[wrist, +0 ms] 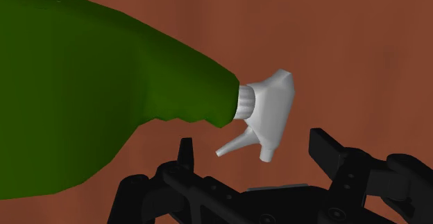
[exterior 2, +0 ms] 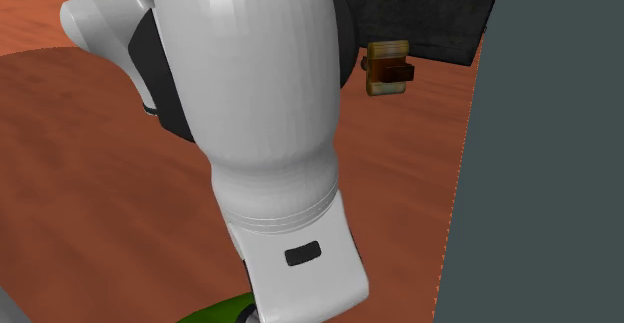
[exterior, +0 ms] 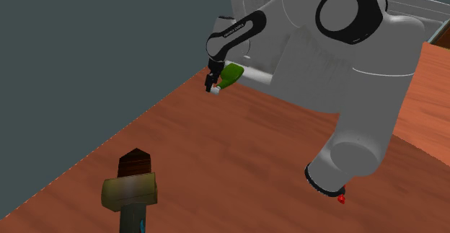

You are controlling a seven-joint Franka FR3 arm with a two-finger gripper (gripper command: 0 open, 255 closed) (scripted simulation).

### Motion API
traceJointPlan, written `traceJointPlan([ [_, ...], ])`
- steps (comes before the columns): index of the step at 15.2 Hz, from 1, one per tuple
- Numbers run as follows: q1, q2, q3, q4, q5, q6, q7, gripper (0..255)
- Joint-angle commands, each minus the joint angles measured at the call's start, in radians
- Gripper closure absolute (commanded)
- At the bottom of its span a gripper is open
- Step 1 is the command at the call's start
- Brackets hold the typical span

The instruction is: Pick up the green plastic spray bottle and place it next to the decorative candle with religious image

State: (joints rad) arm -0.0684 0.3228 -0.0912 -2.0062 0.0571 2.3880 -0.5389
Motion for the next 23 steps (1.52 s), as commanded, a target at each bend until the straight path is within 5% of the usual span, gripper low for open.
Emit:
traceJointPlan([
  [1, 0.0, 0.001, 0.0, -0.003, 0.0, 0.005, 0.0, 0],
  [7, 0.0, 0.001, 0.0, -0.003, 0.0, 0.005, 0.0, 0],
  [8, 0.0, 0.001, 0.0, -0.003, 0.0, 0.005, 0.0, 255],
  [23, 0.002, -0.047, -0.003, 0.018, -0.008, -0.064, 0.006, 255],
])
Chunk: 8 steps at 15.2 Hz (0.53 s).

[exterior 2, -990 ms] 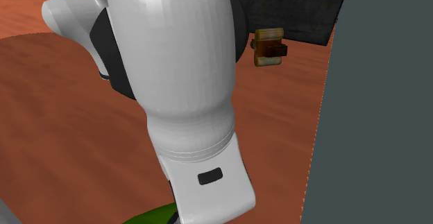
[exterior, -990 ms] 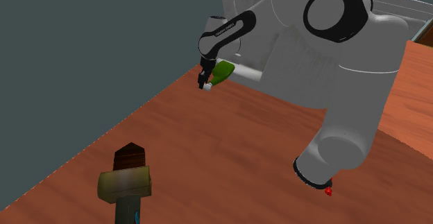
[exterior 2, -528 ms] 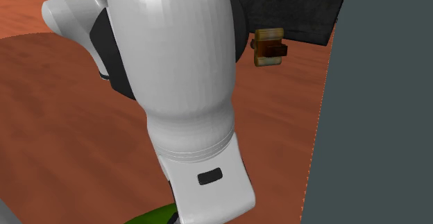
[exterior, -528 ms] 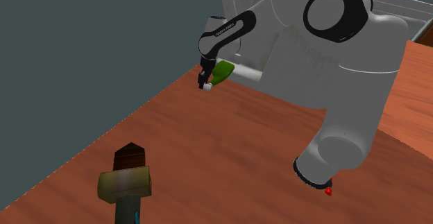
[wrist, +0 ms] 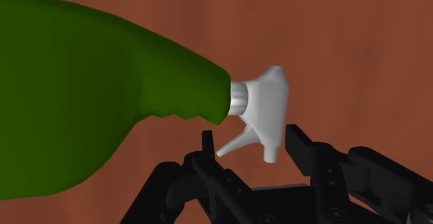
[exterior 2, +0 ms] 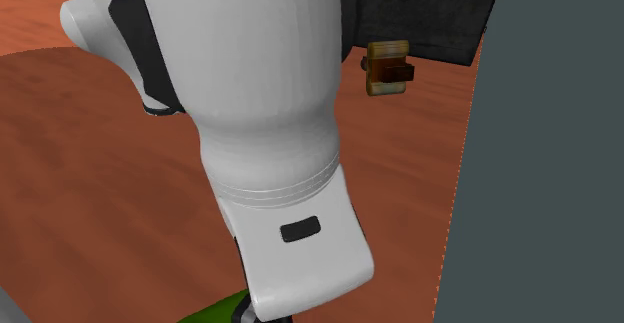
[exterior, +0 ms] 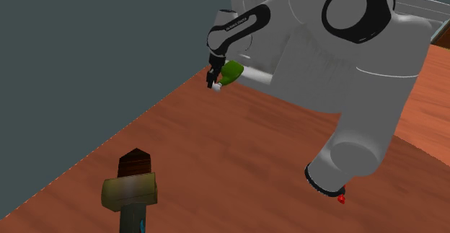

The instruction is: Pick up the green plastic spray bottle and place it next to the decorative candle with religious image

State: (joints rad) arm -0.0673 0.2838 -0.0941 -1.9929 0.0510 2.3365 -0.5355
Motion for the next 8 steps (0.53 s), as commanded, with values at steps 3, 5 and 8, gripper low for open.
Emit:
traceJointPlan([
  [3, 0.002, -0.029, -0.001, 0.018, -0.005, -0.047, 0.005, 255],
  [5, 0.003, -0.043, -0.002, 0.028, -0.008, -0.071, 0.007, 255],
  [8, 0.003, -0.062, -0.003, 0.045, -0.011, -0.106, 0.009, 255],
])
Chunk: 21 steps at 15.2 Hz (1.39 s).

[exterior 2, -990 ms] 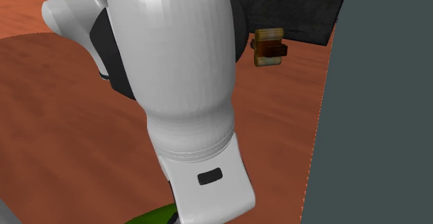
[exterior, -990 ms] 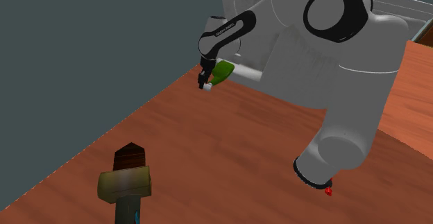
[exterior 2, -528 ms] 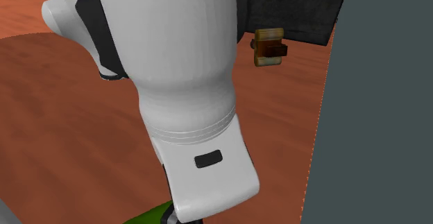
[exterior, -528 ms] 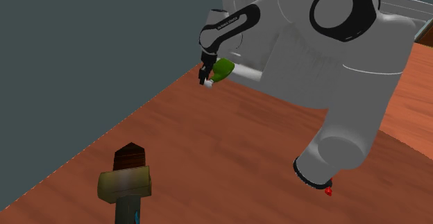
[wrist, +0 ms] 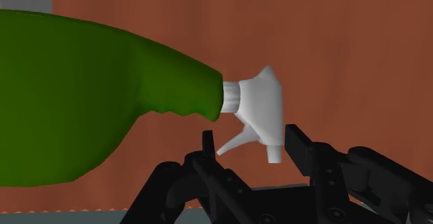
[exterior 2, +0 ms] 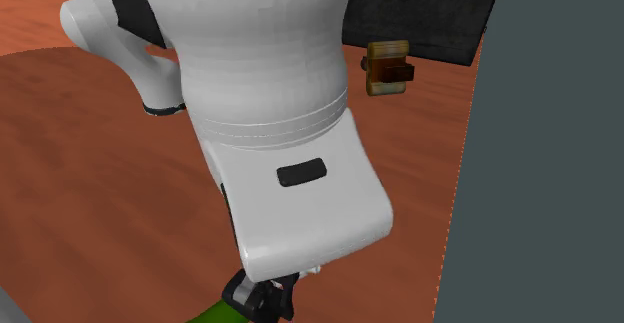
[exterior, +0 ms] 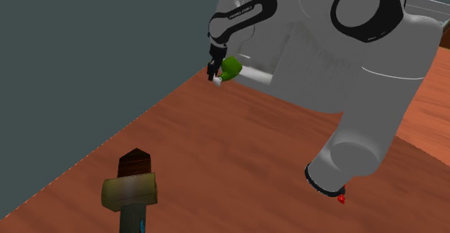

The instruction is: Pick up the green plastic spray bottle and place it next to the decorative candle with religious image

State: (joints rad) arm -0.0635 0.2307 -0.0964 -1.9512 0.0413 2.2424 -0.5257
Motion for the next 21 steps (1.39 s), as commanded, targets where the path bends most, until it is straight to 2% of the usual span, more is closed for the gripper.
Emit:
traceJointPlan([
  [1, 0.0, -0.015, -0.001, 0.009, -0.002, -0.024, 0.0, 255],
  [21, 0.001, -0.097, -0.004, 0.177, -0.015, -0.273, 0.011, 255],
])
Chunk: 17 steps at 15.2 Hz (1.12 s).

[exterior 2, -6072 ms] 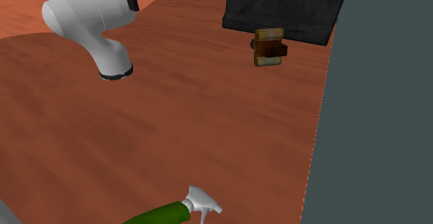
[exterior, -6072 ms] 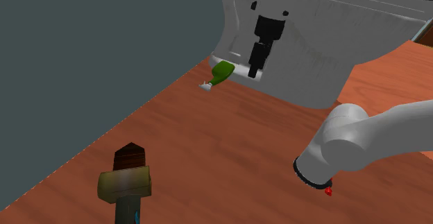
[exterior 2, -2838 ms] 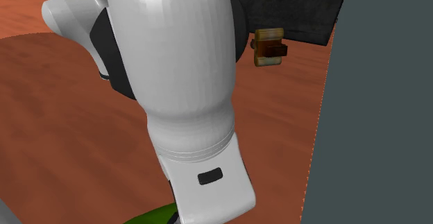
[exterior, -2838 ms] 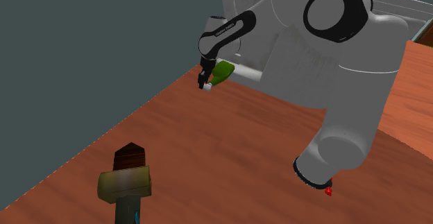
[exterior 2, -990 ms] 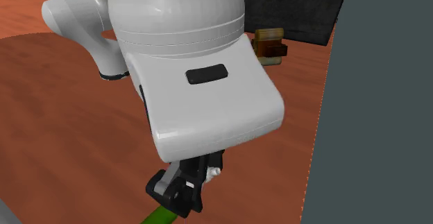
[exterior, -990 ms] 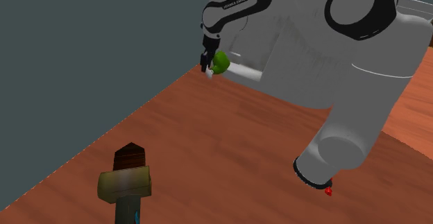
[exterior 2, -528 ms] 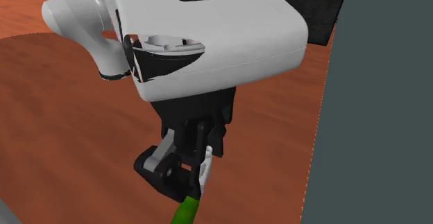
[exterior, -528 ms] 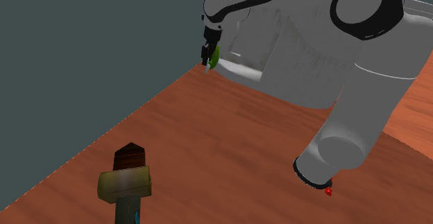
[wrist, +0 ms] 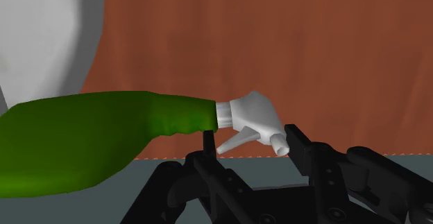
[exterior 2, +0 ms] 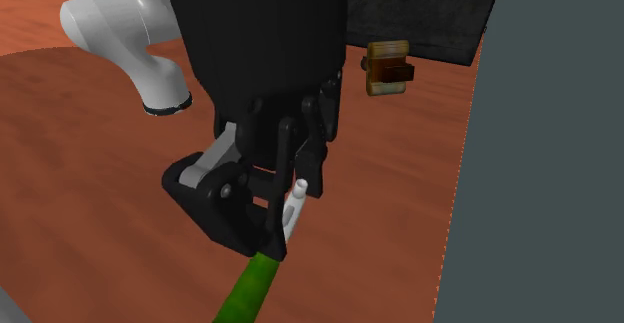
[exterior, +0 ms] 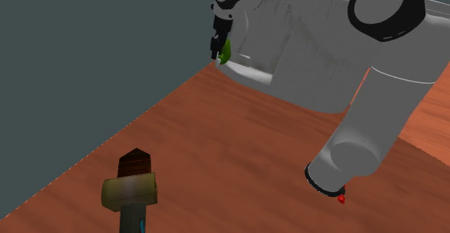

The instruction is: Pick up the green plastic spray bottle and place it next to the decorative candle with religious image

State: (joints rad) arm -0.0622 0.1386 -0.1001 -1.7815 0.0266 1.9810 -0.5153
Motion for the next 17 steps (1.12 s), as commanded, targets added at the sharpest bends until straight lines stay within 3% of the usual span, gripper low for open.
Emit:
traceJointPlan([
  [1, 0.0, -0.007, 0.0, 0.018, -0.001, -0.025, 0.001, 255],
  [4, 0.0, -0.012, 0.0, 0.05, -0.002, -0.062, 0.002, 255],
  [17, 0.107, -0.393, 0.118, -0.39, -0.025, -0.001, 0.233, 255],
])
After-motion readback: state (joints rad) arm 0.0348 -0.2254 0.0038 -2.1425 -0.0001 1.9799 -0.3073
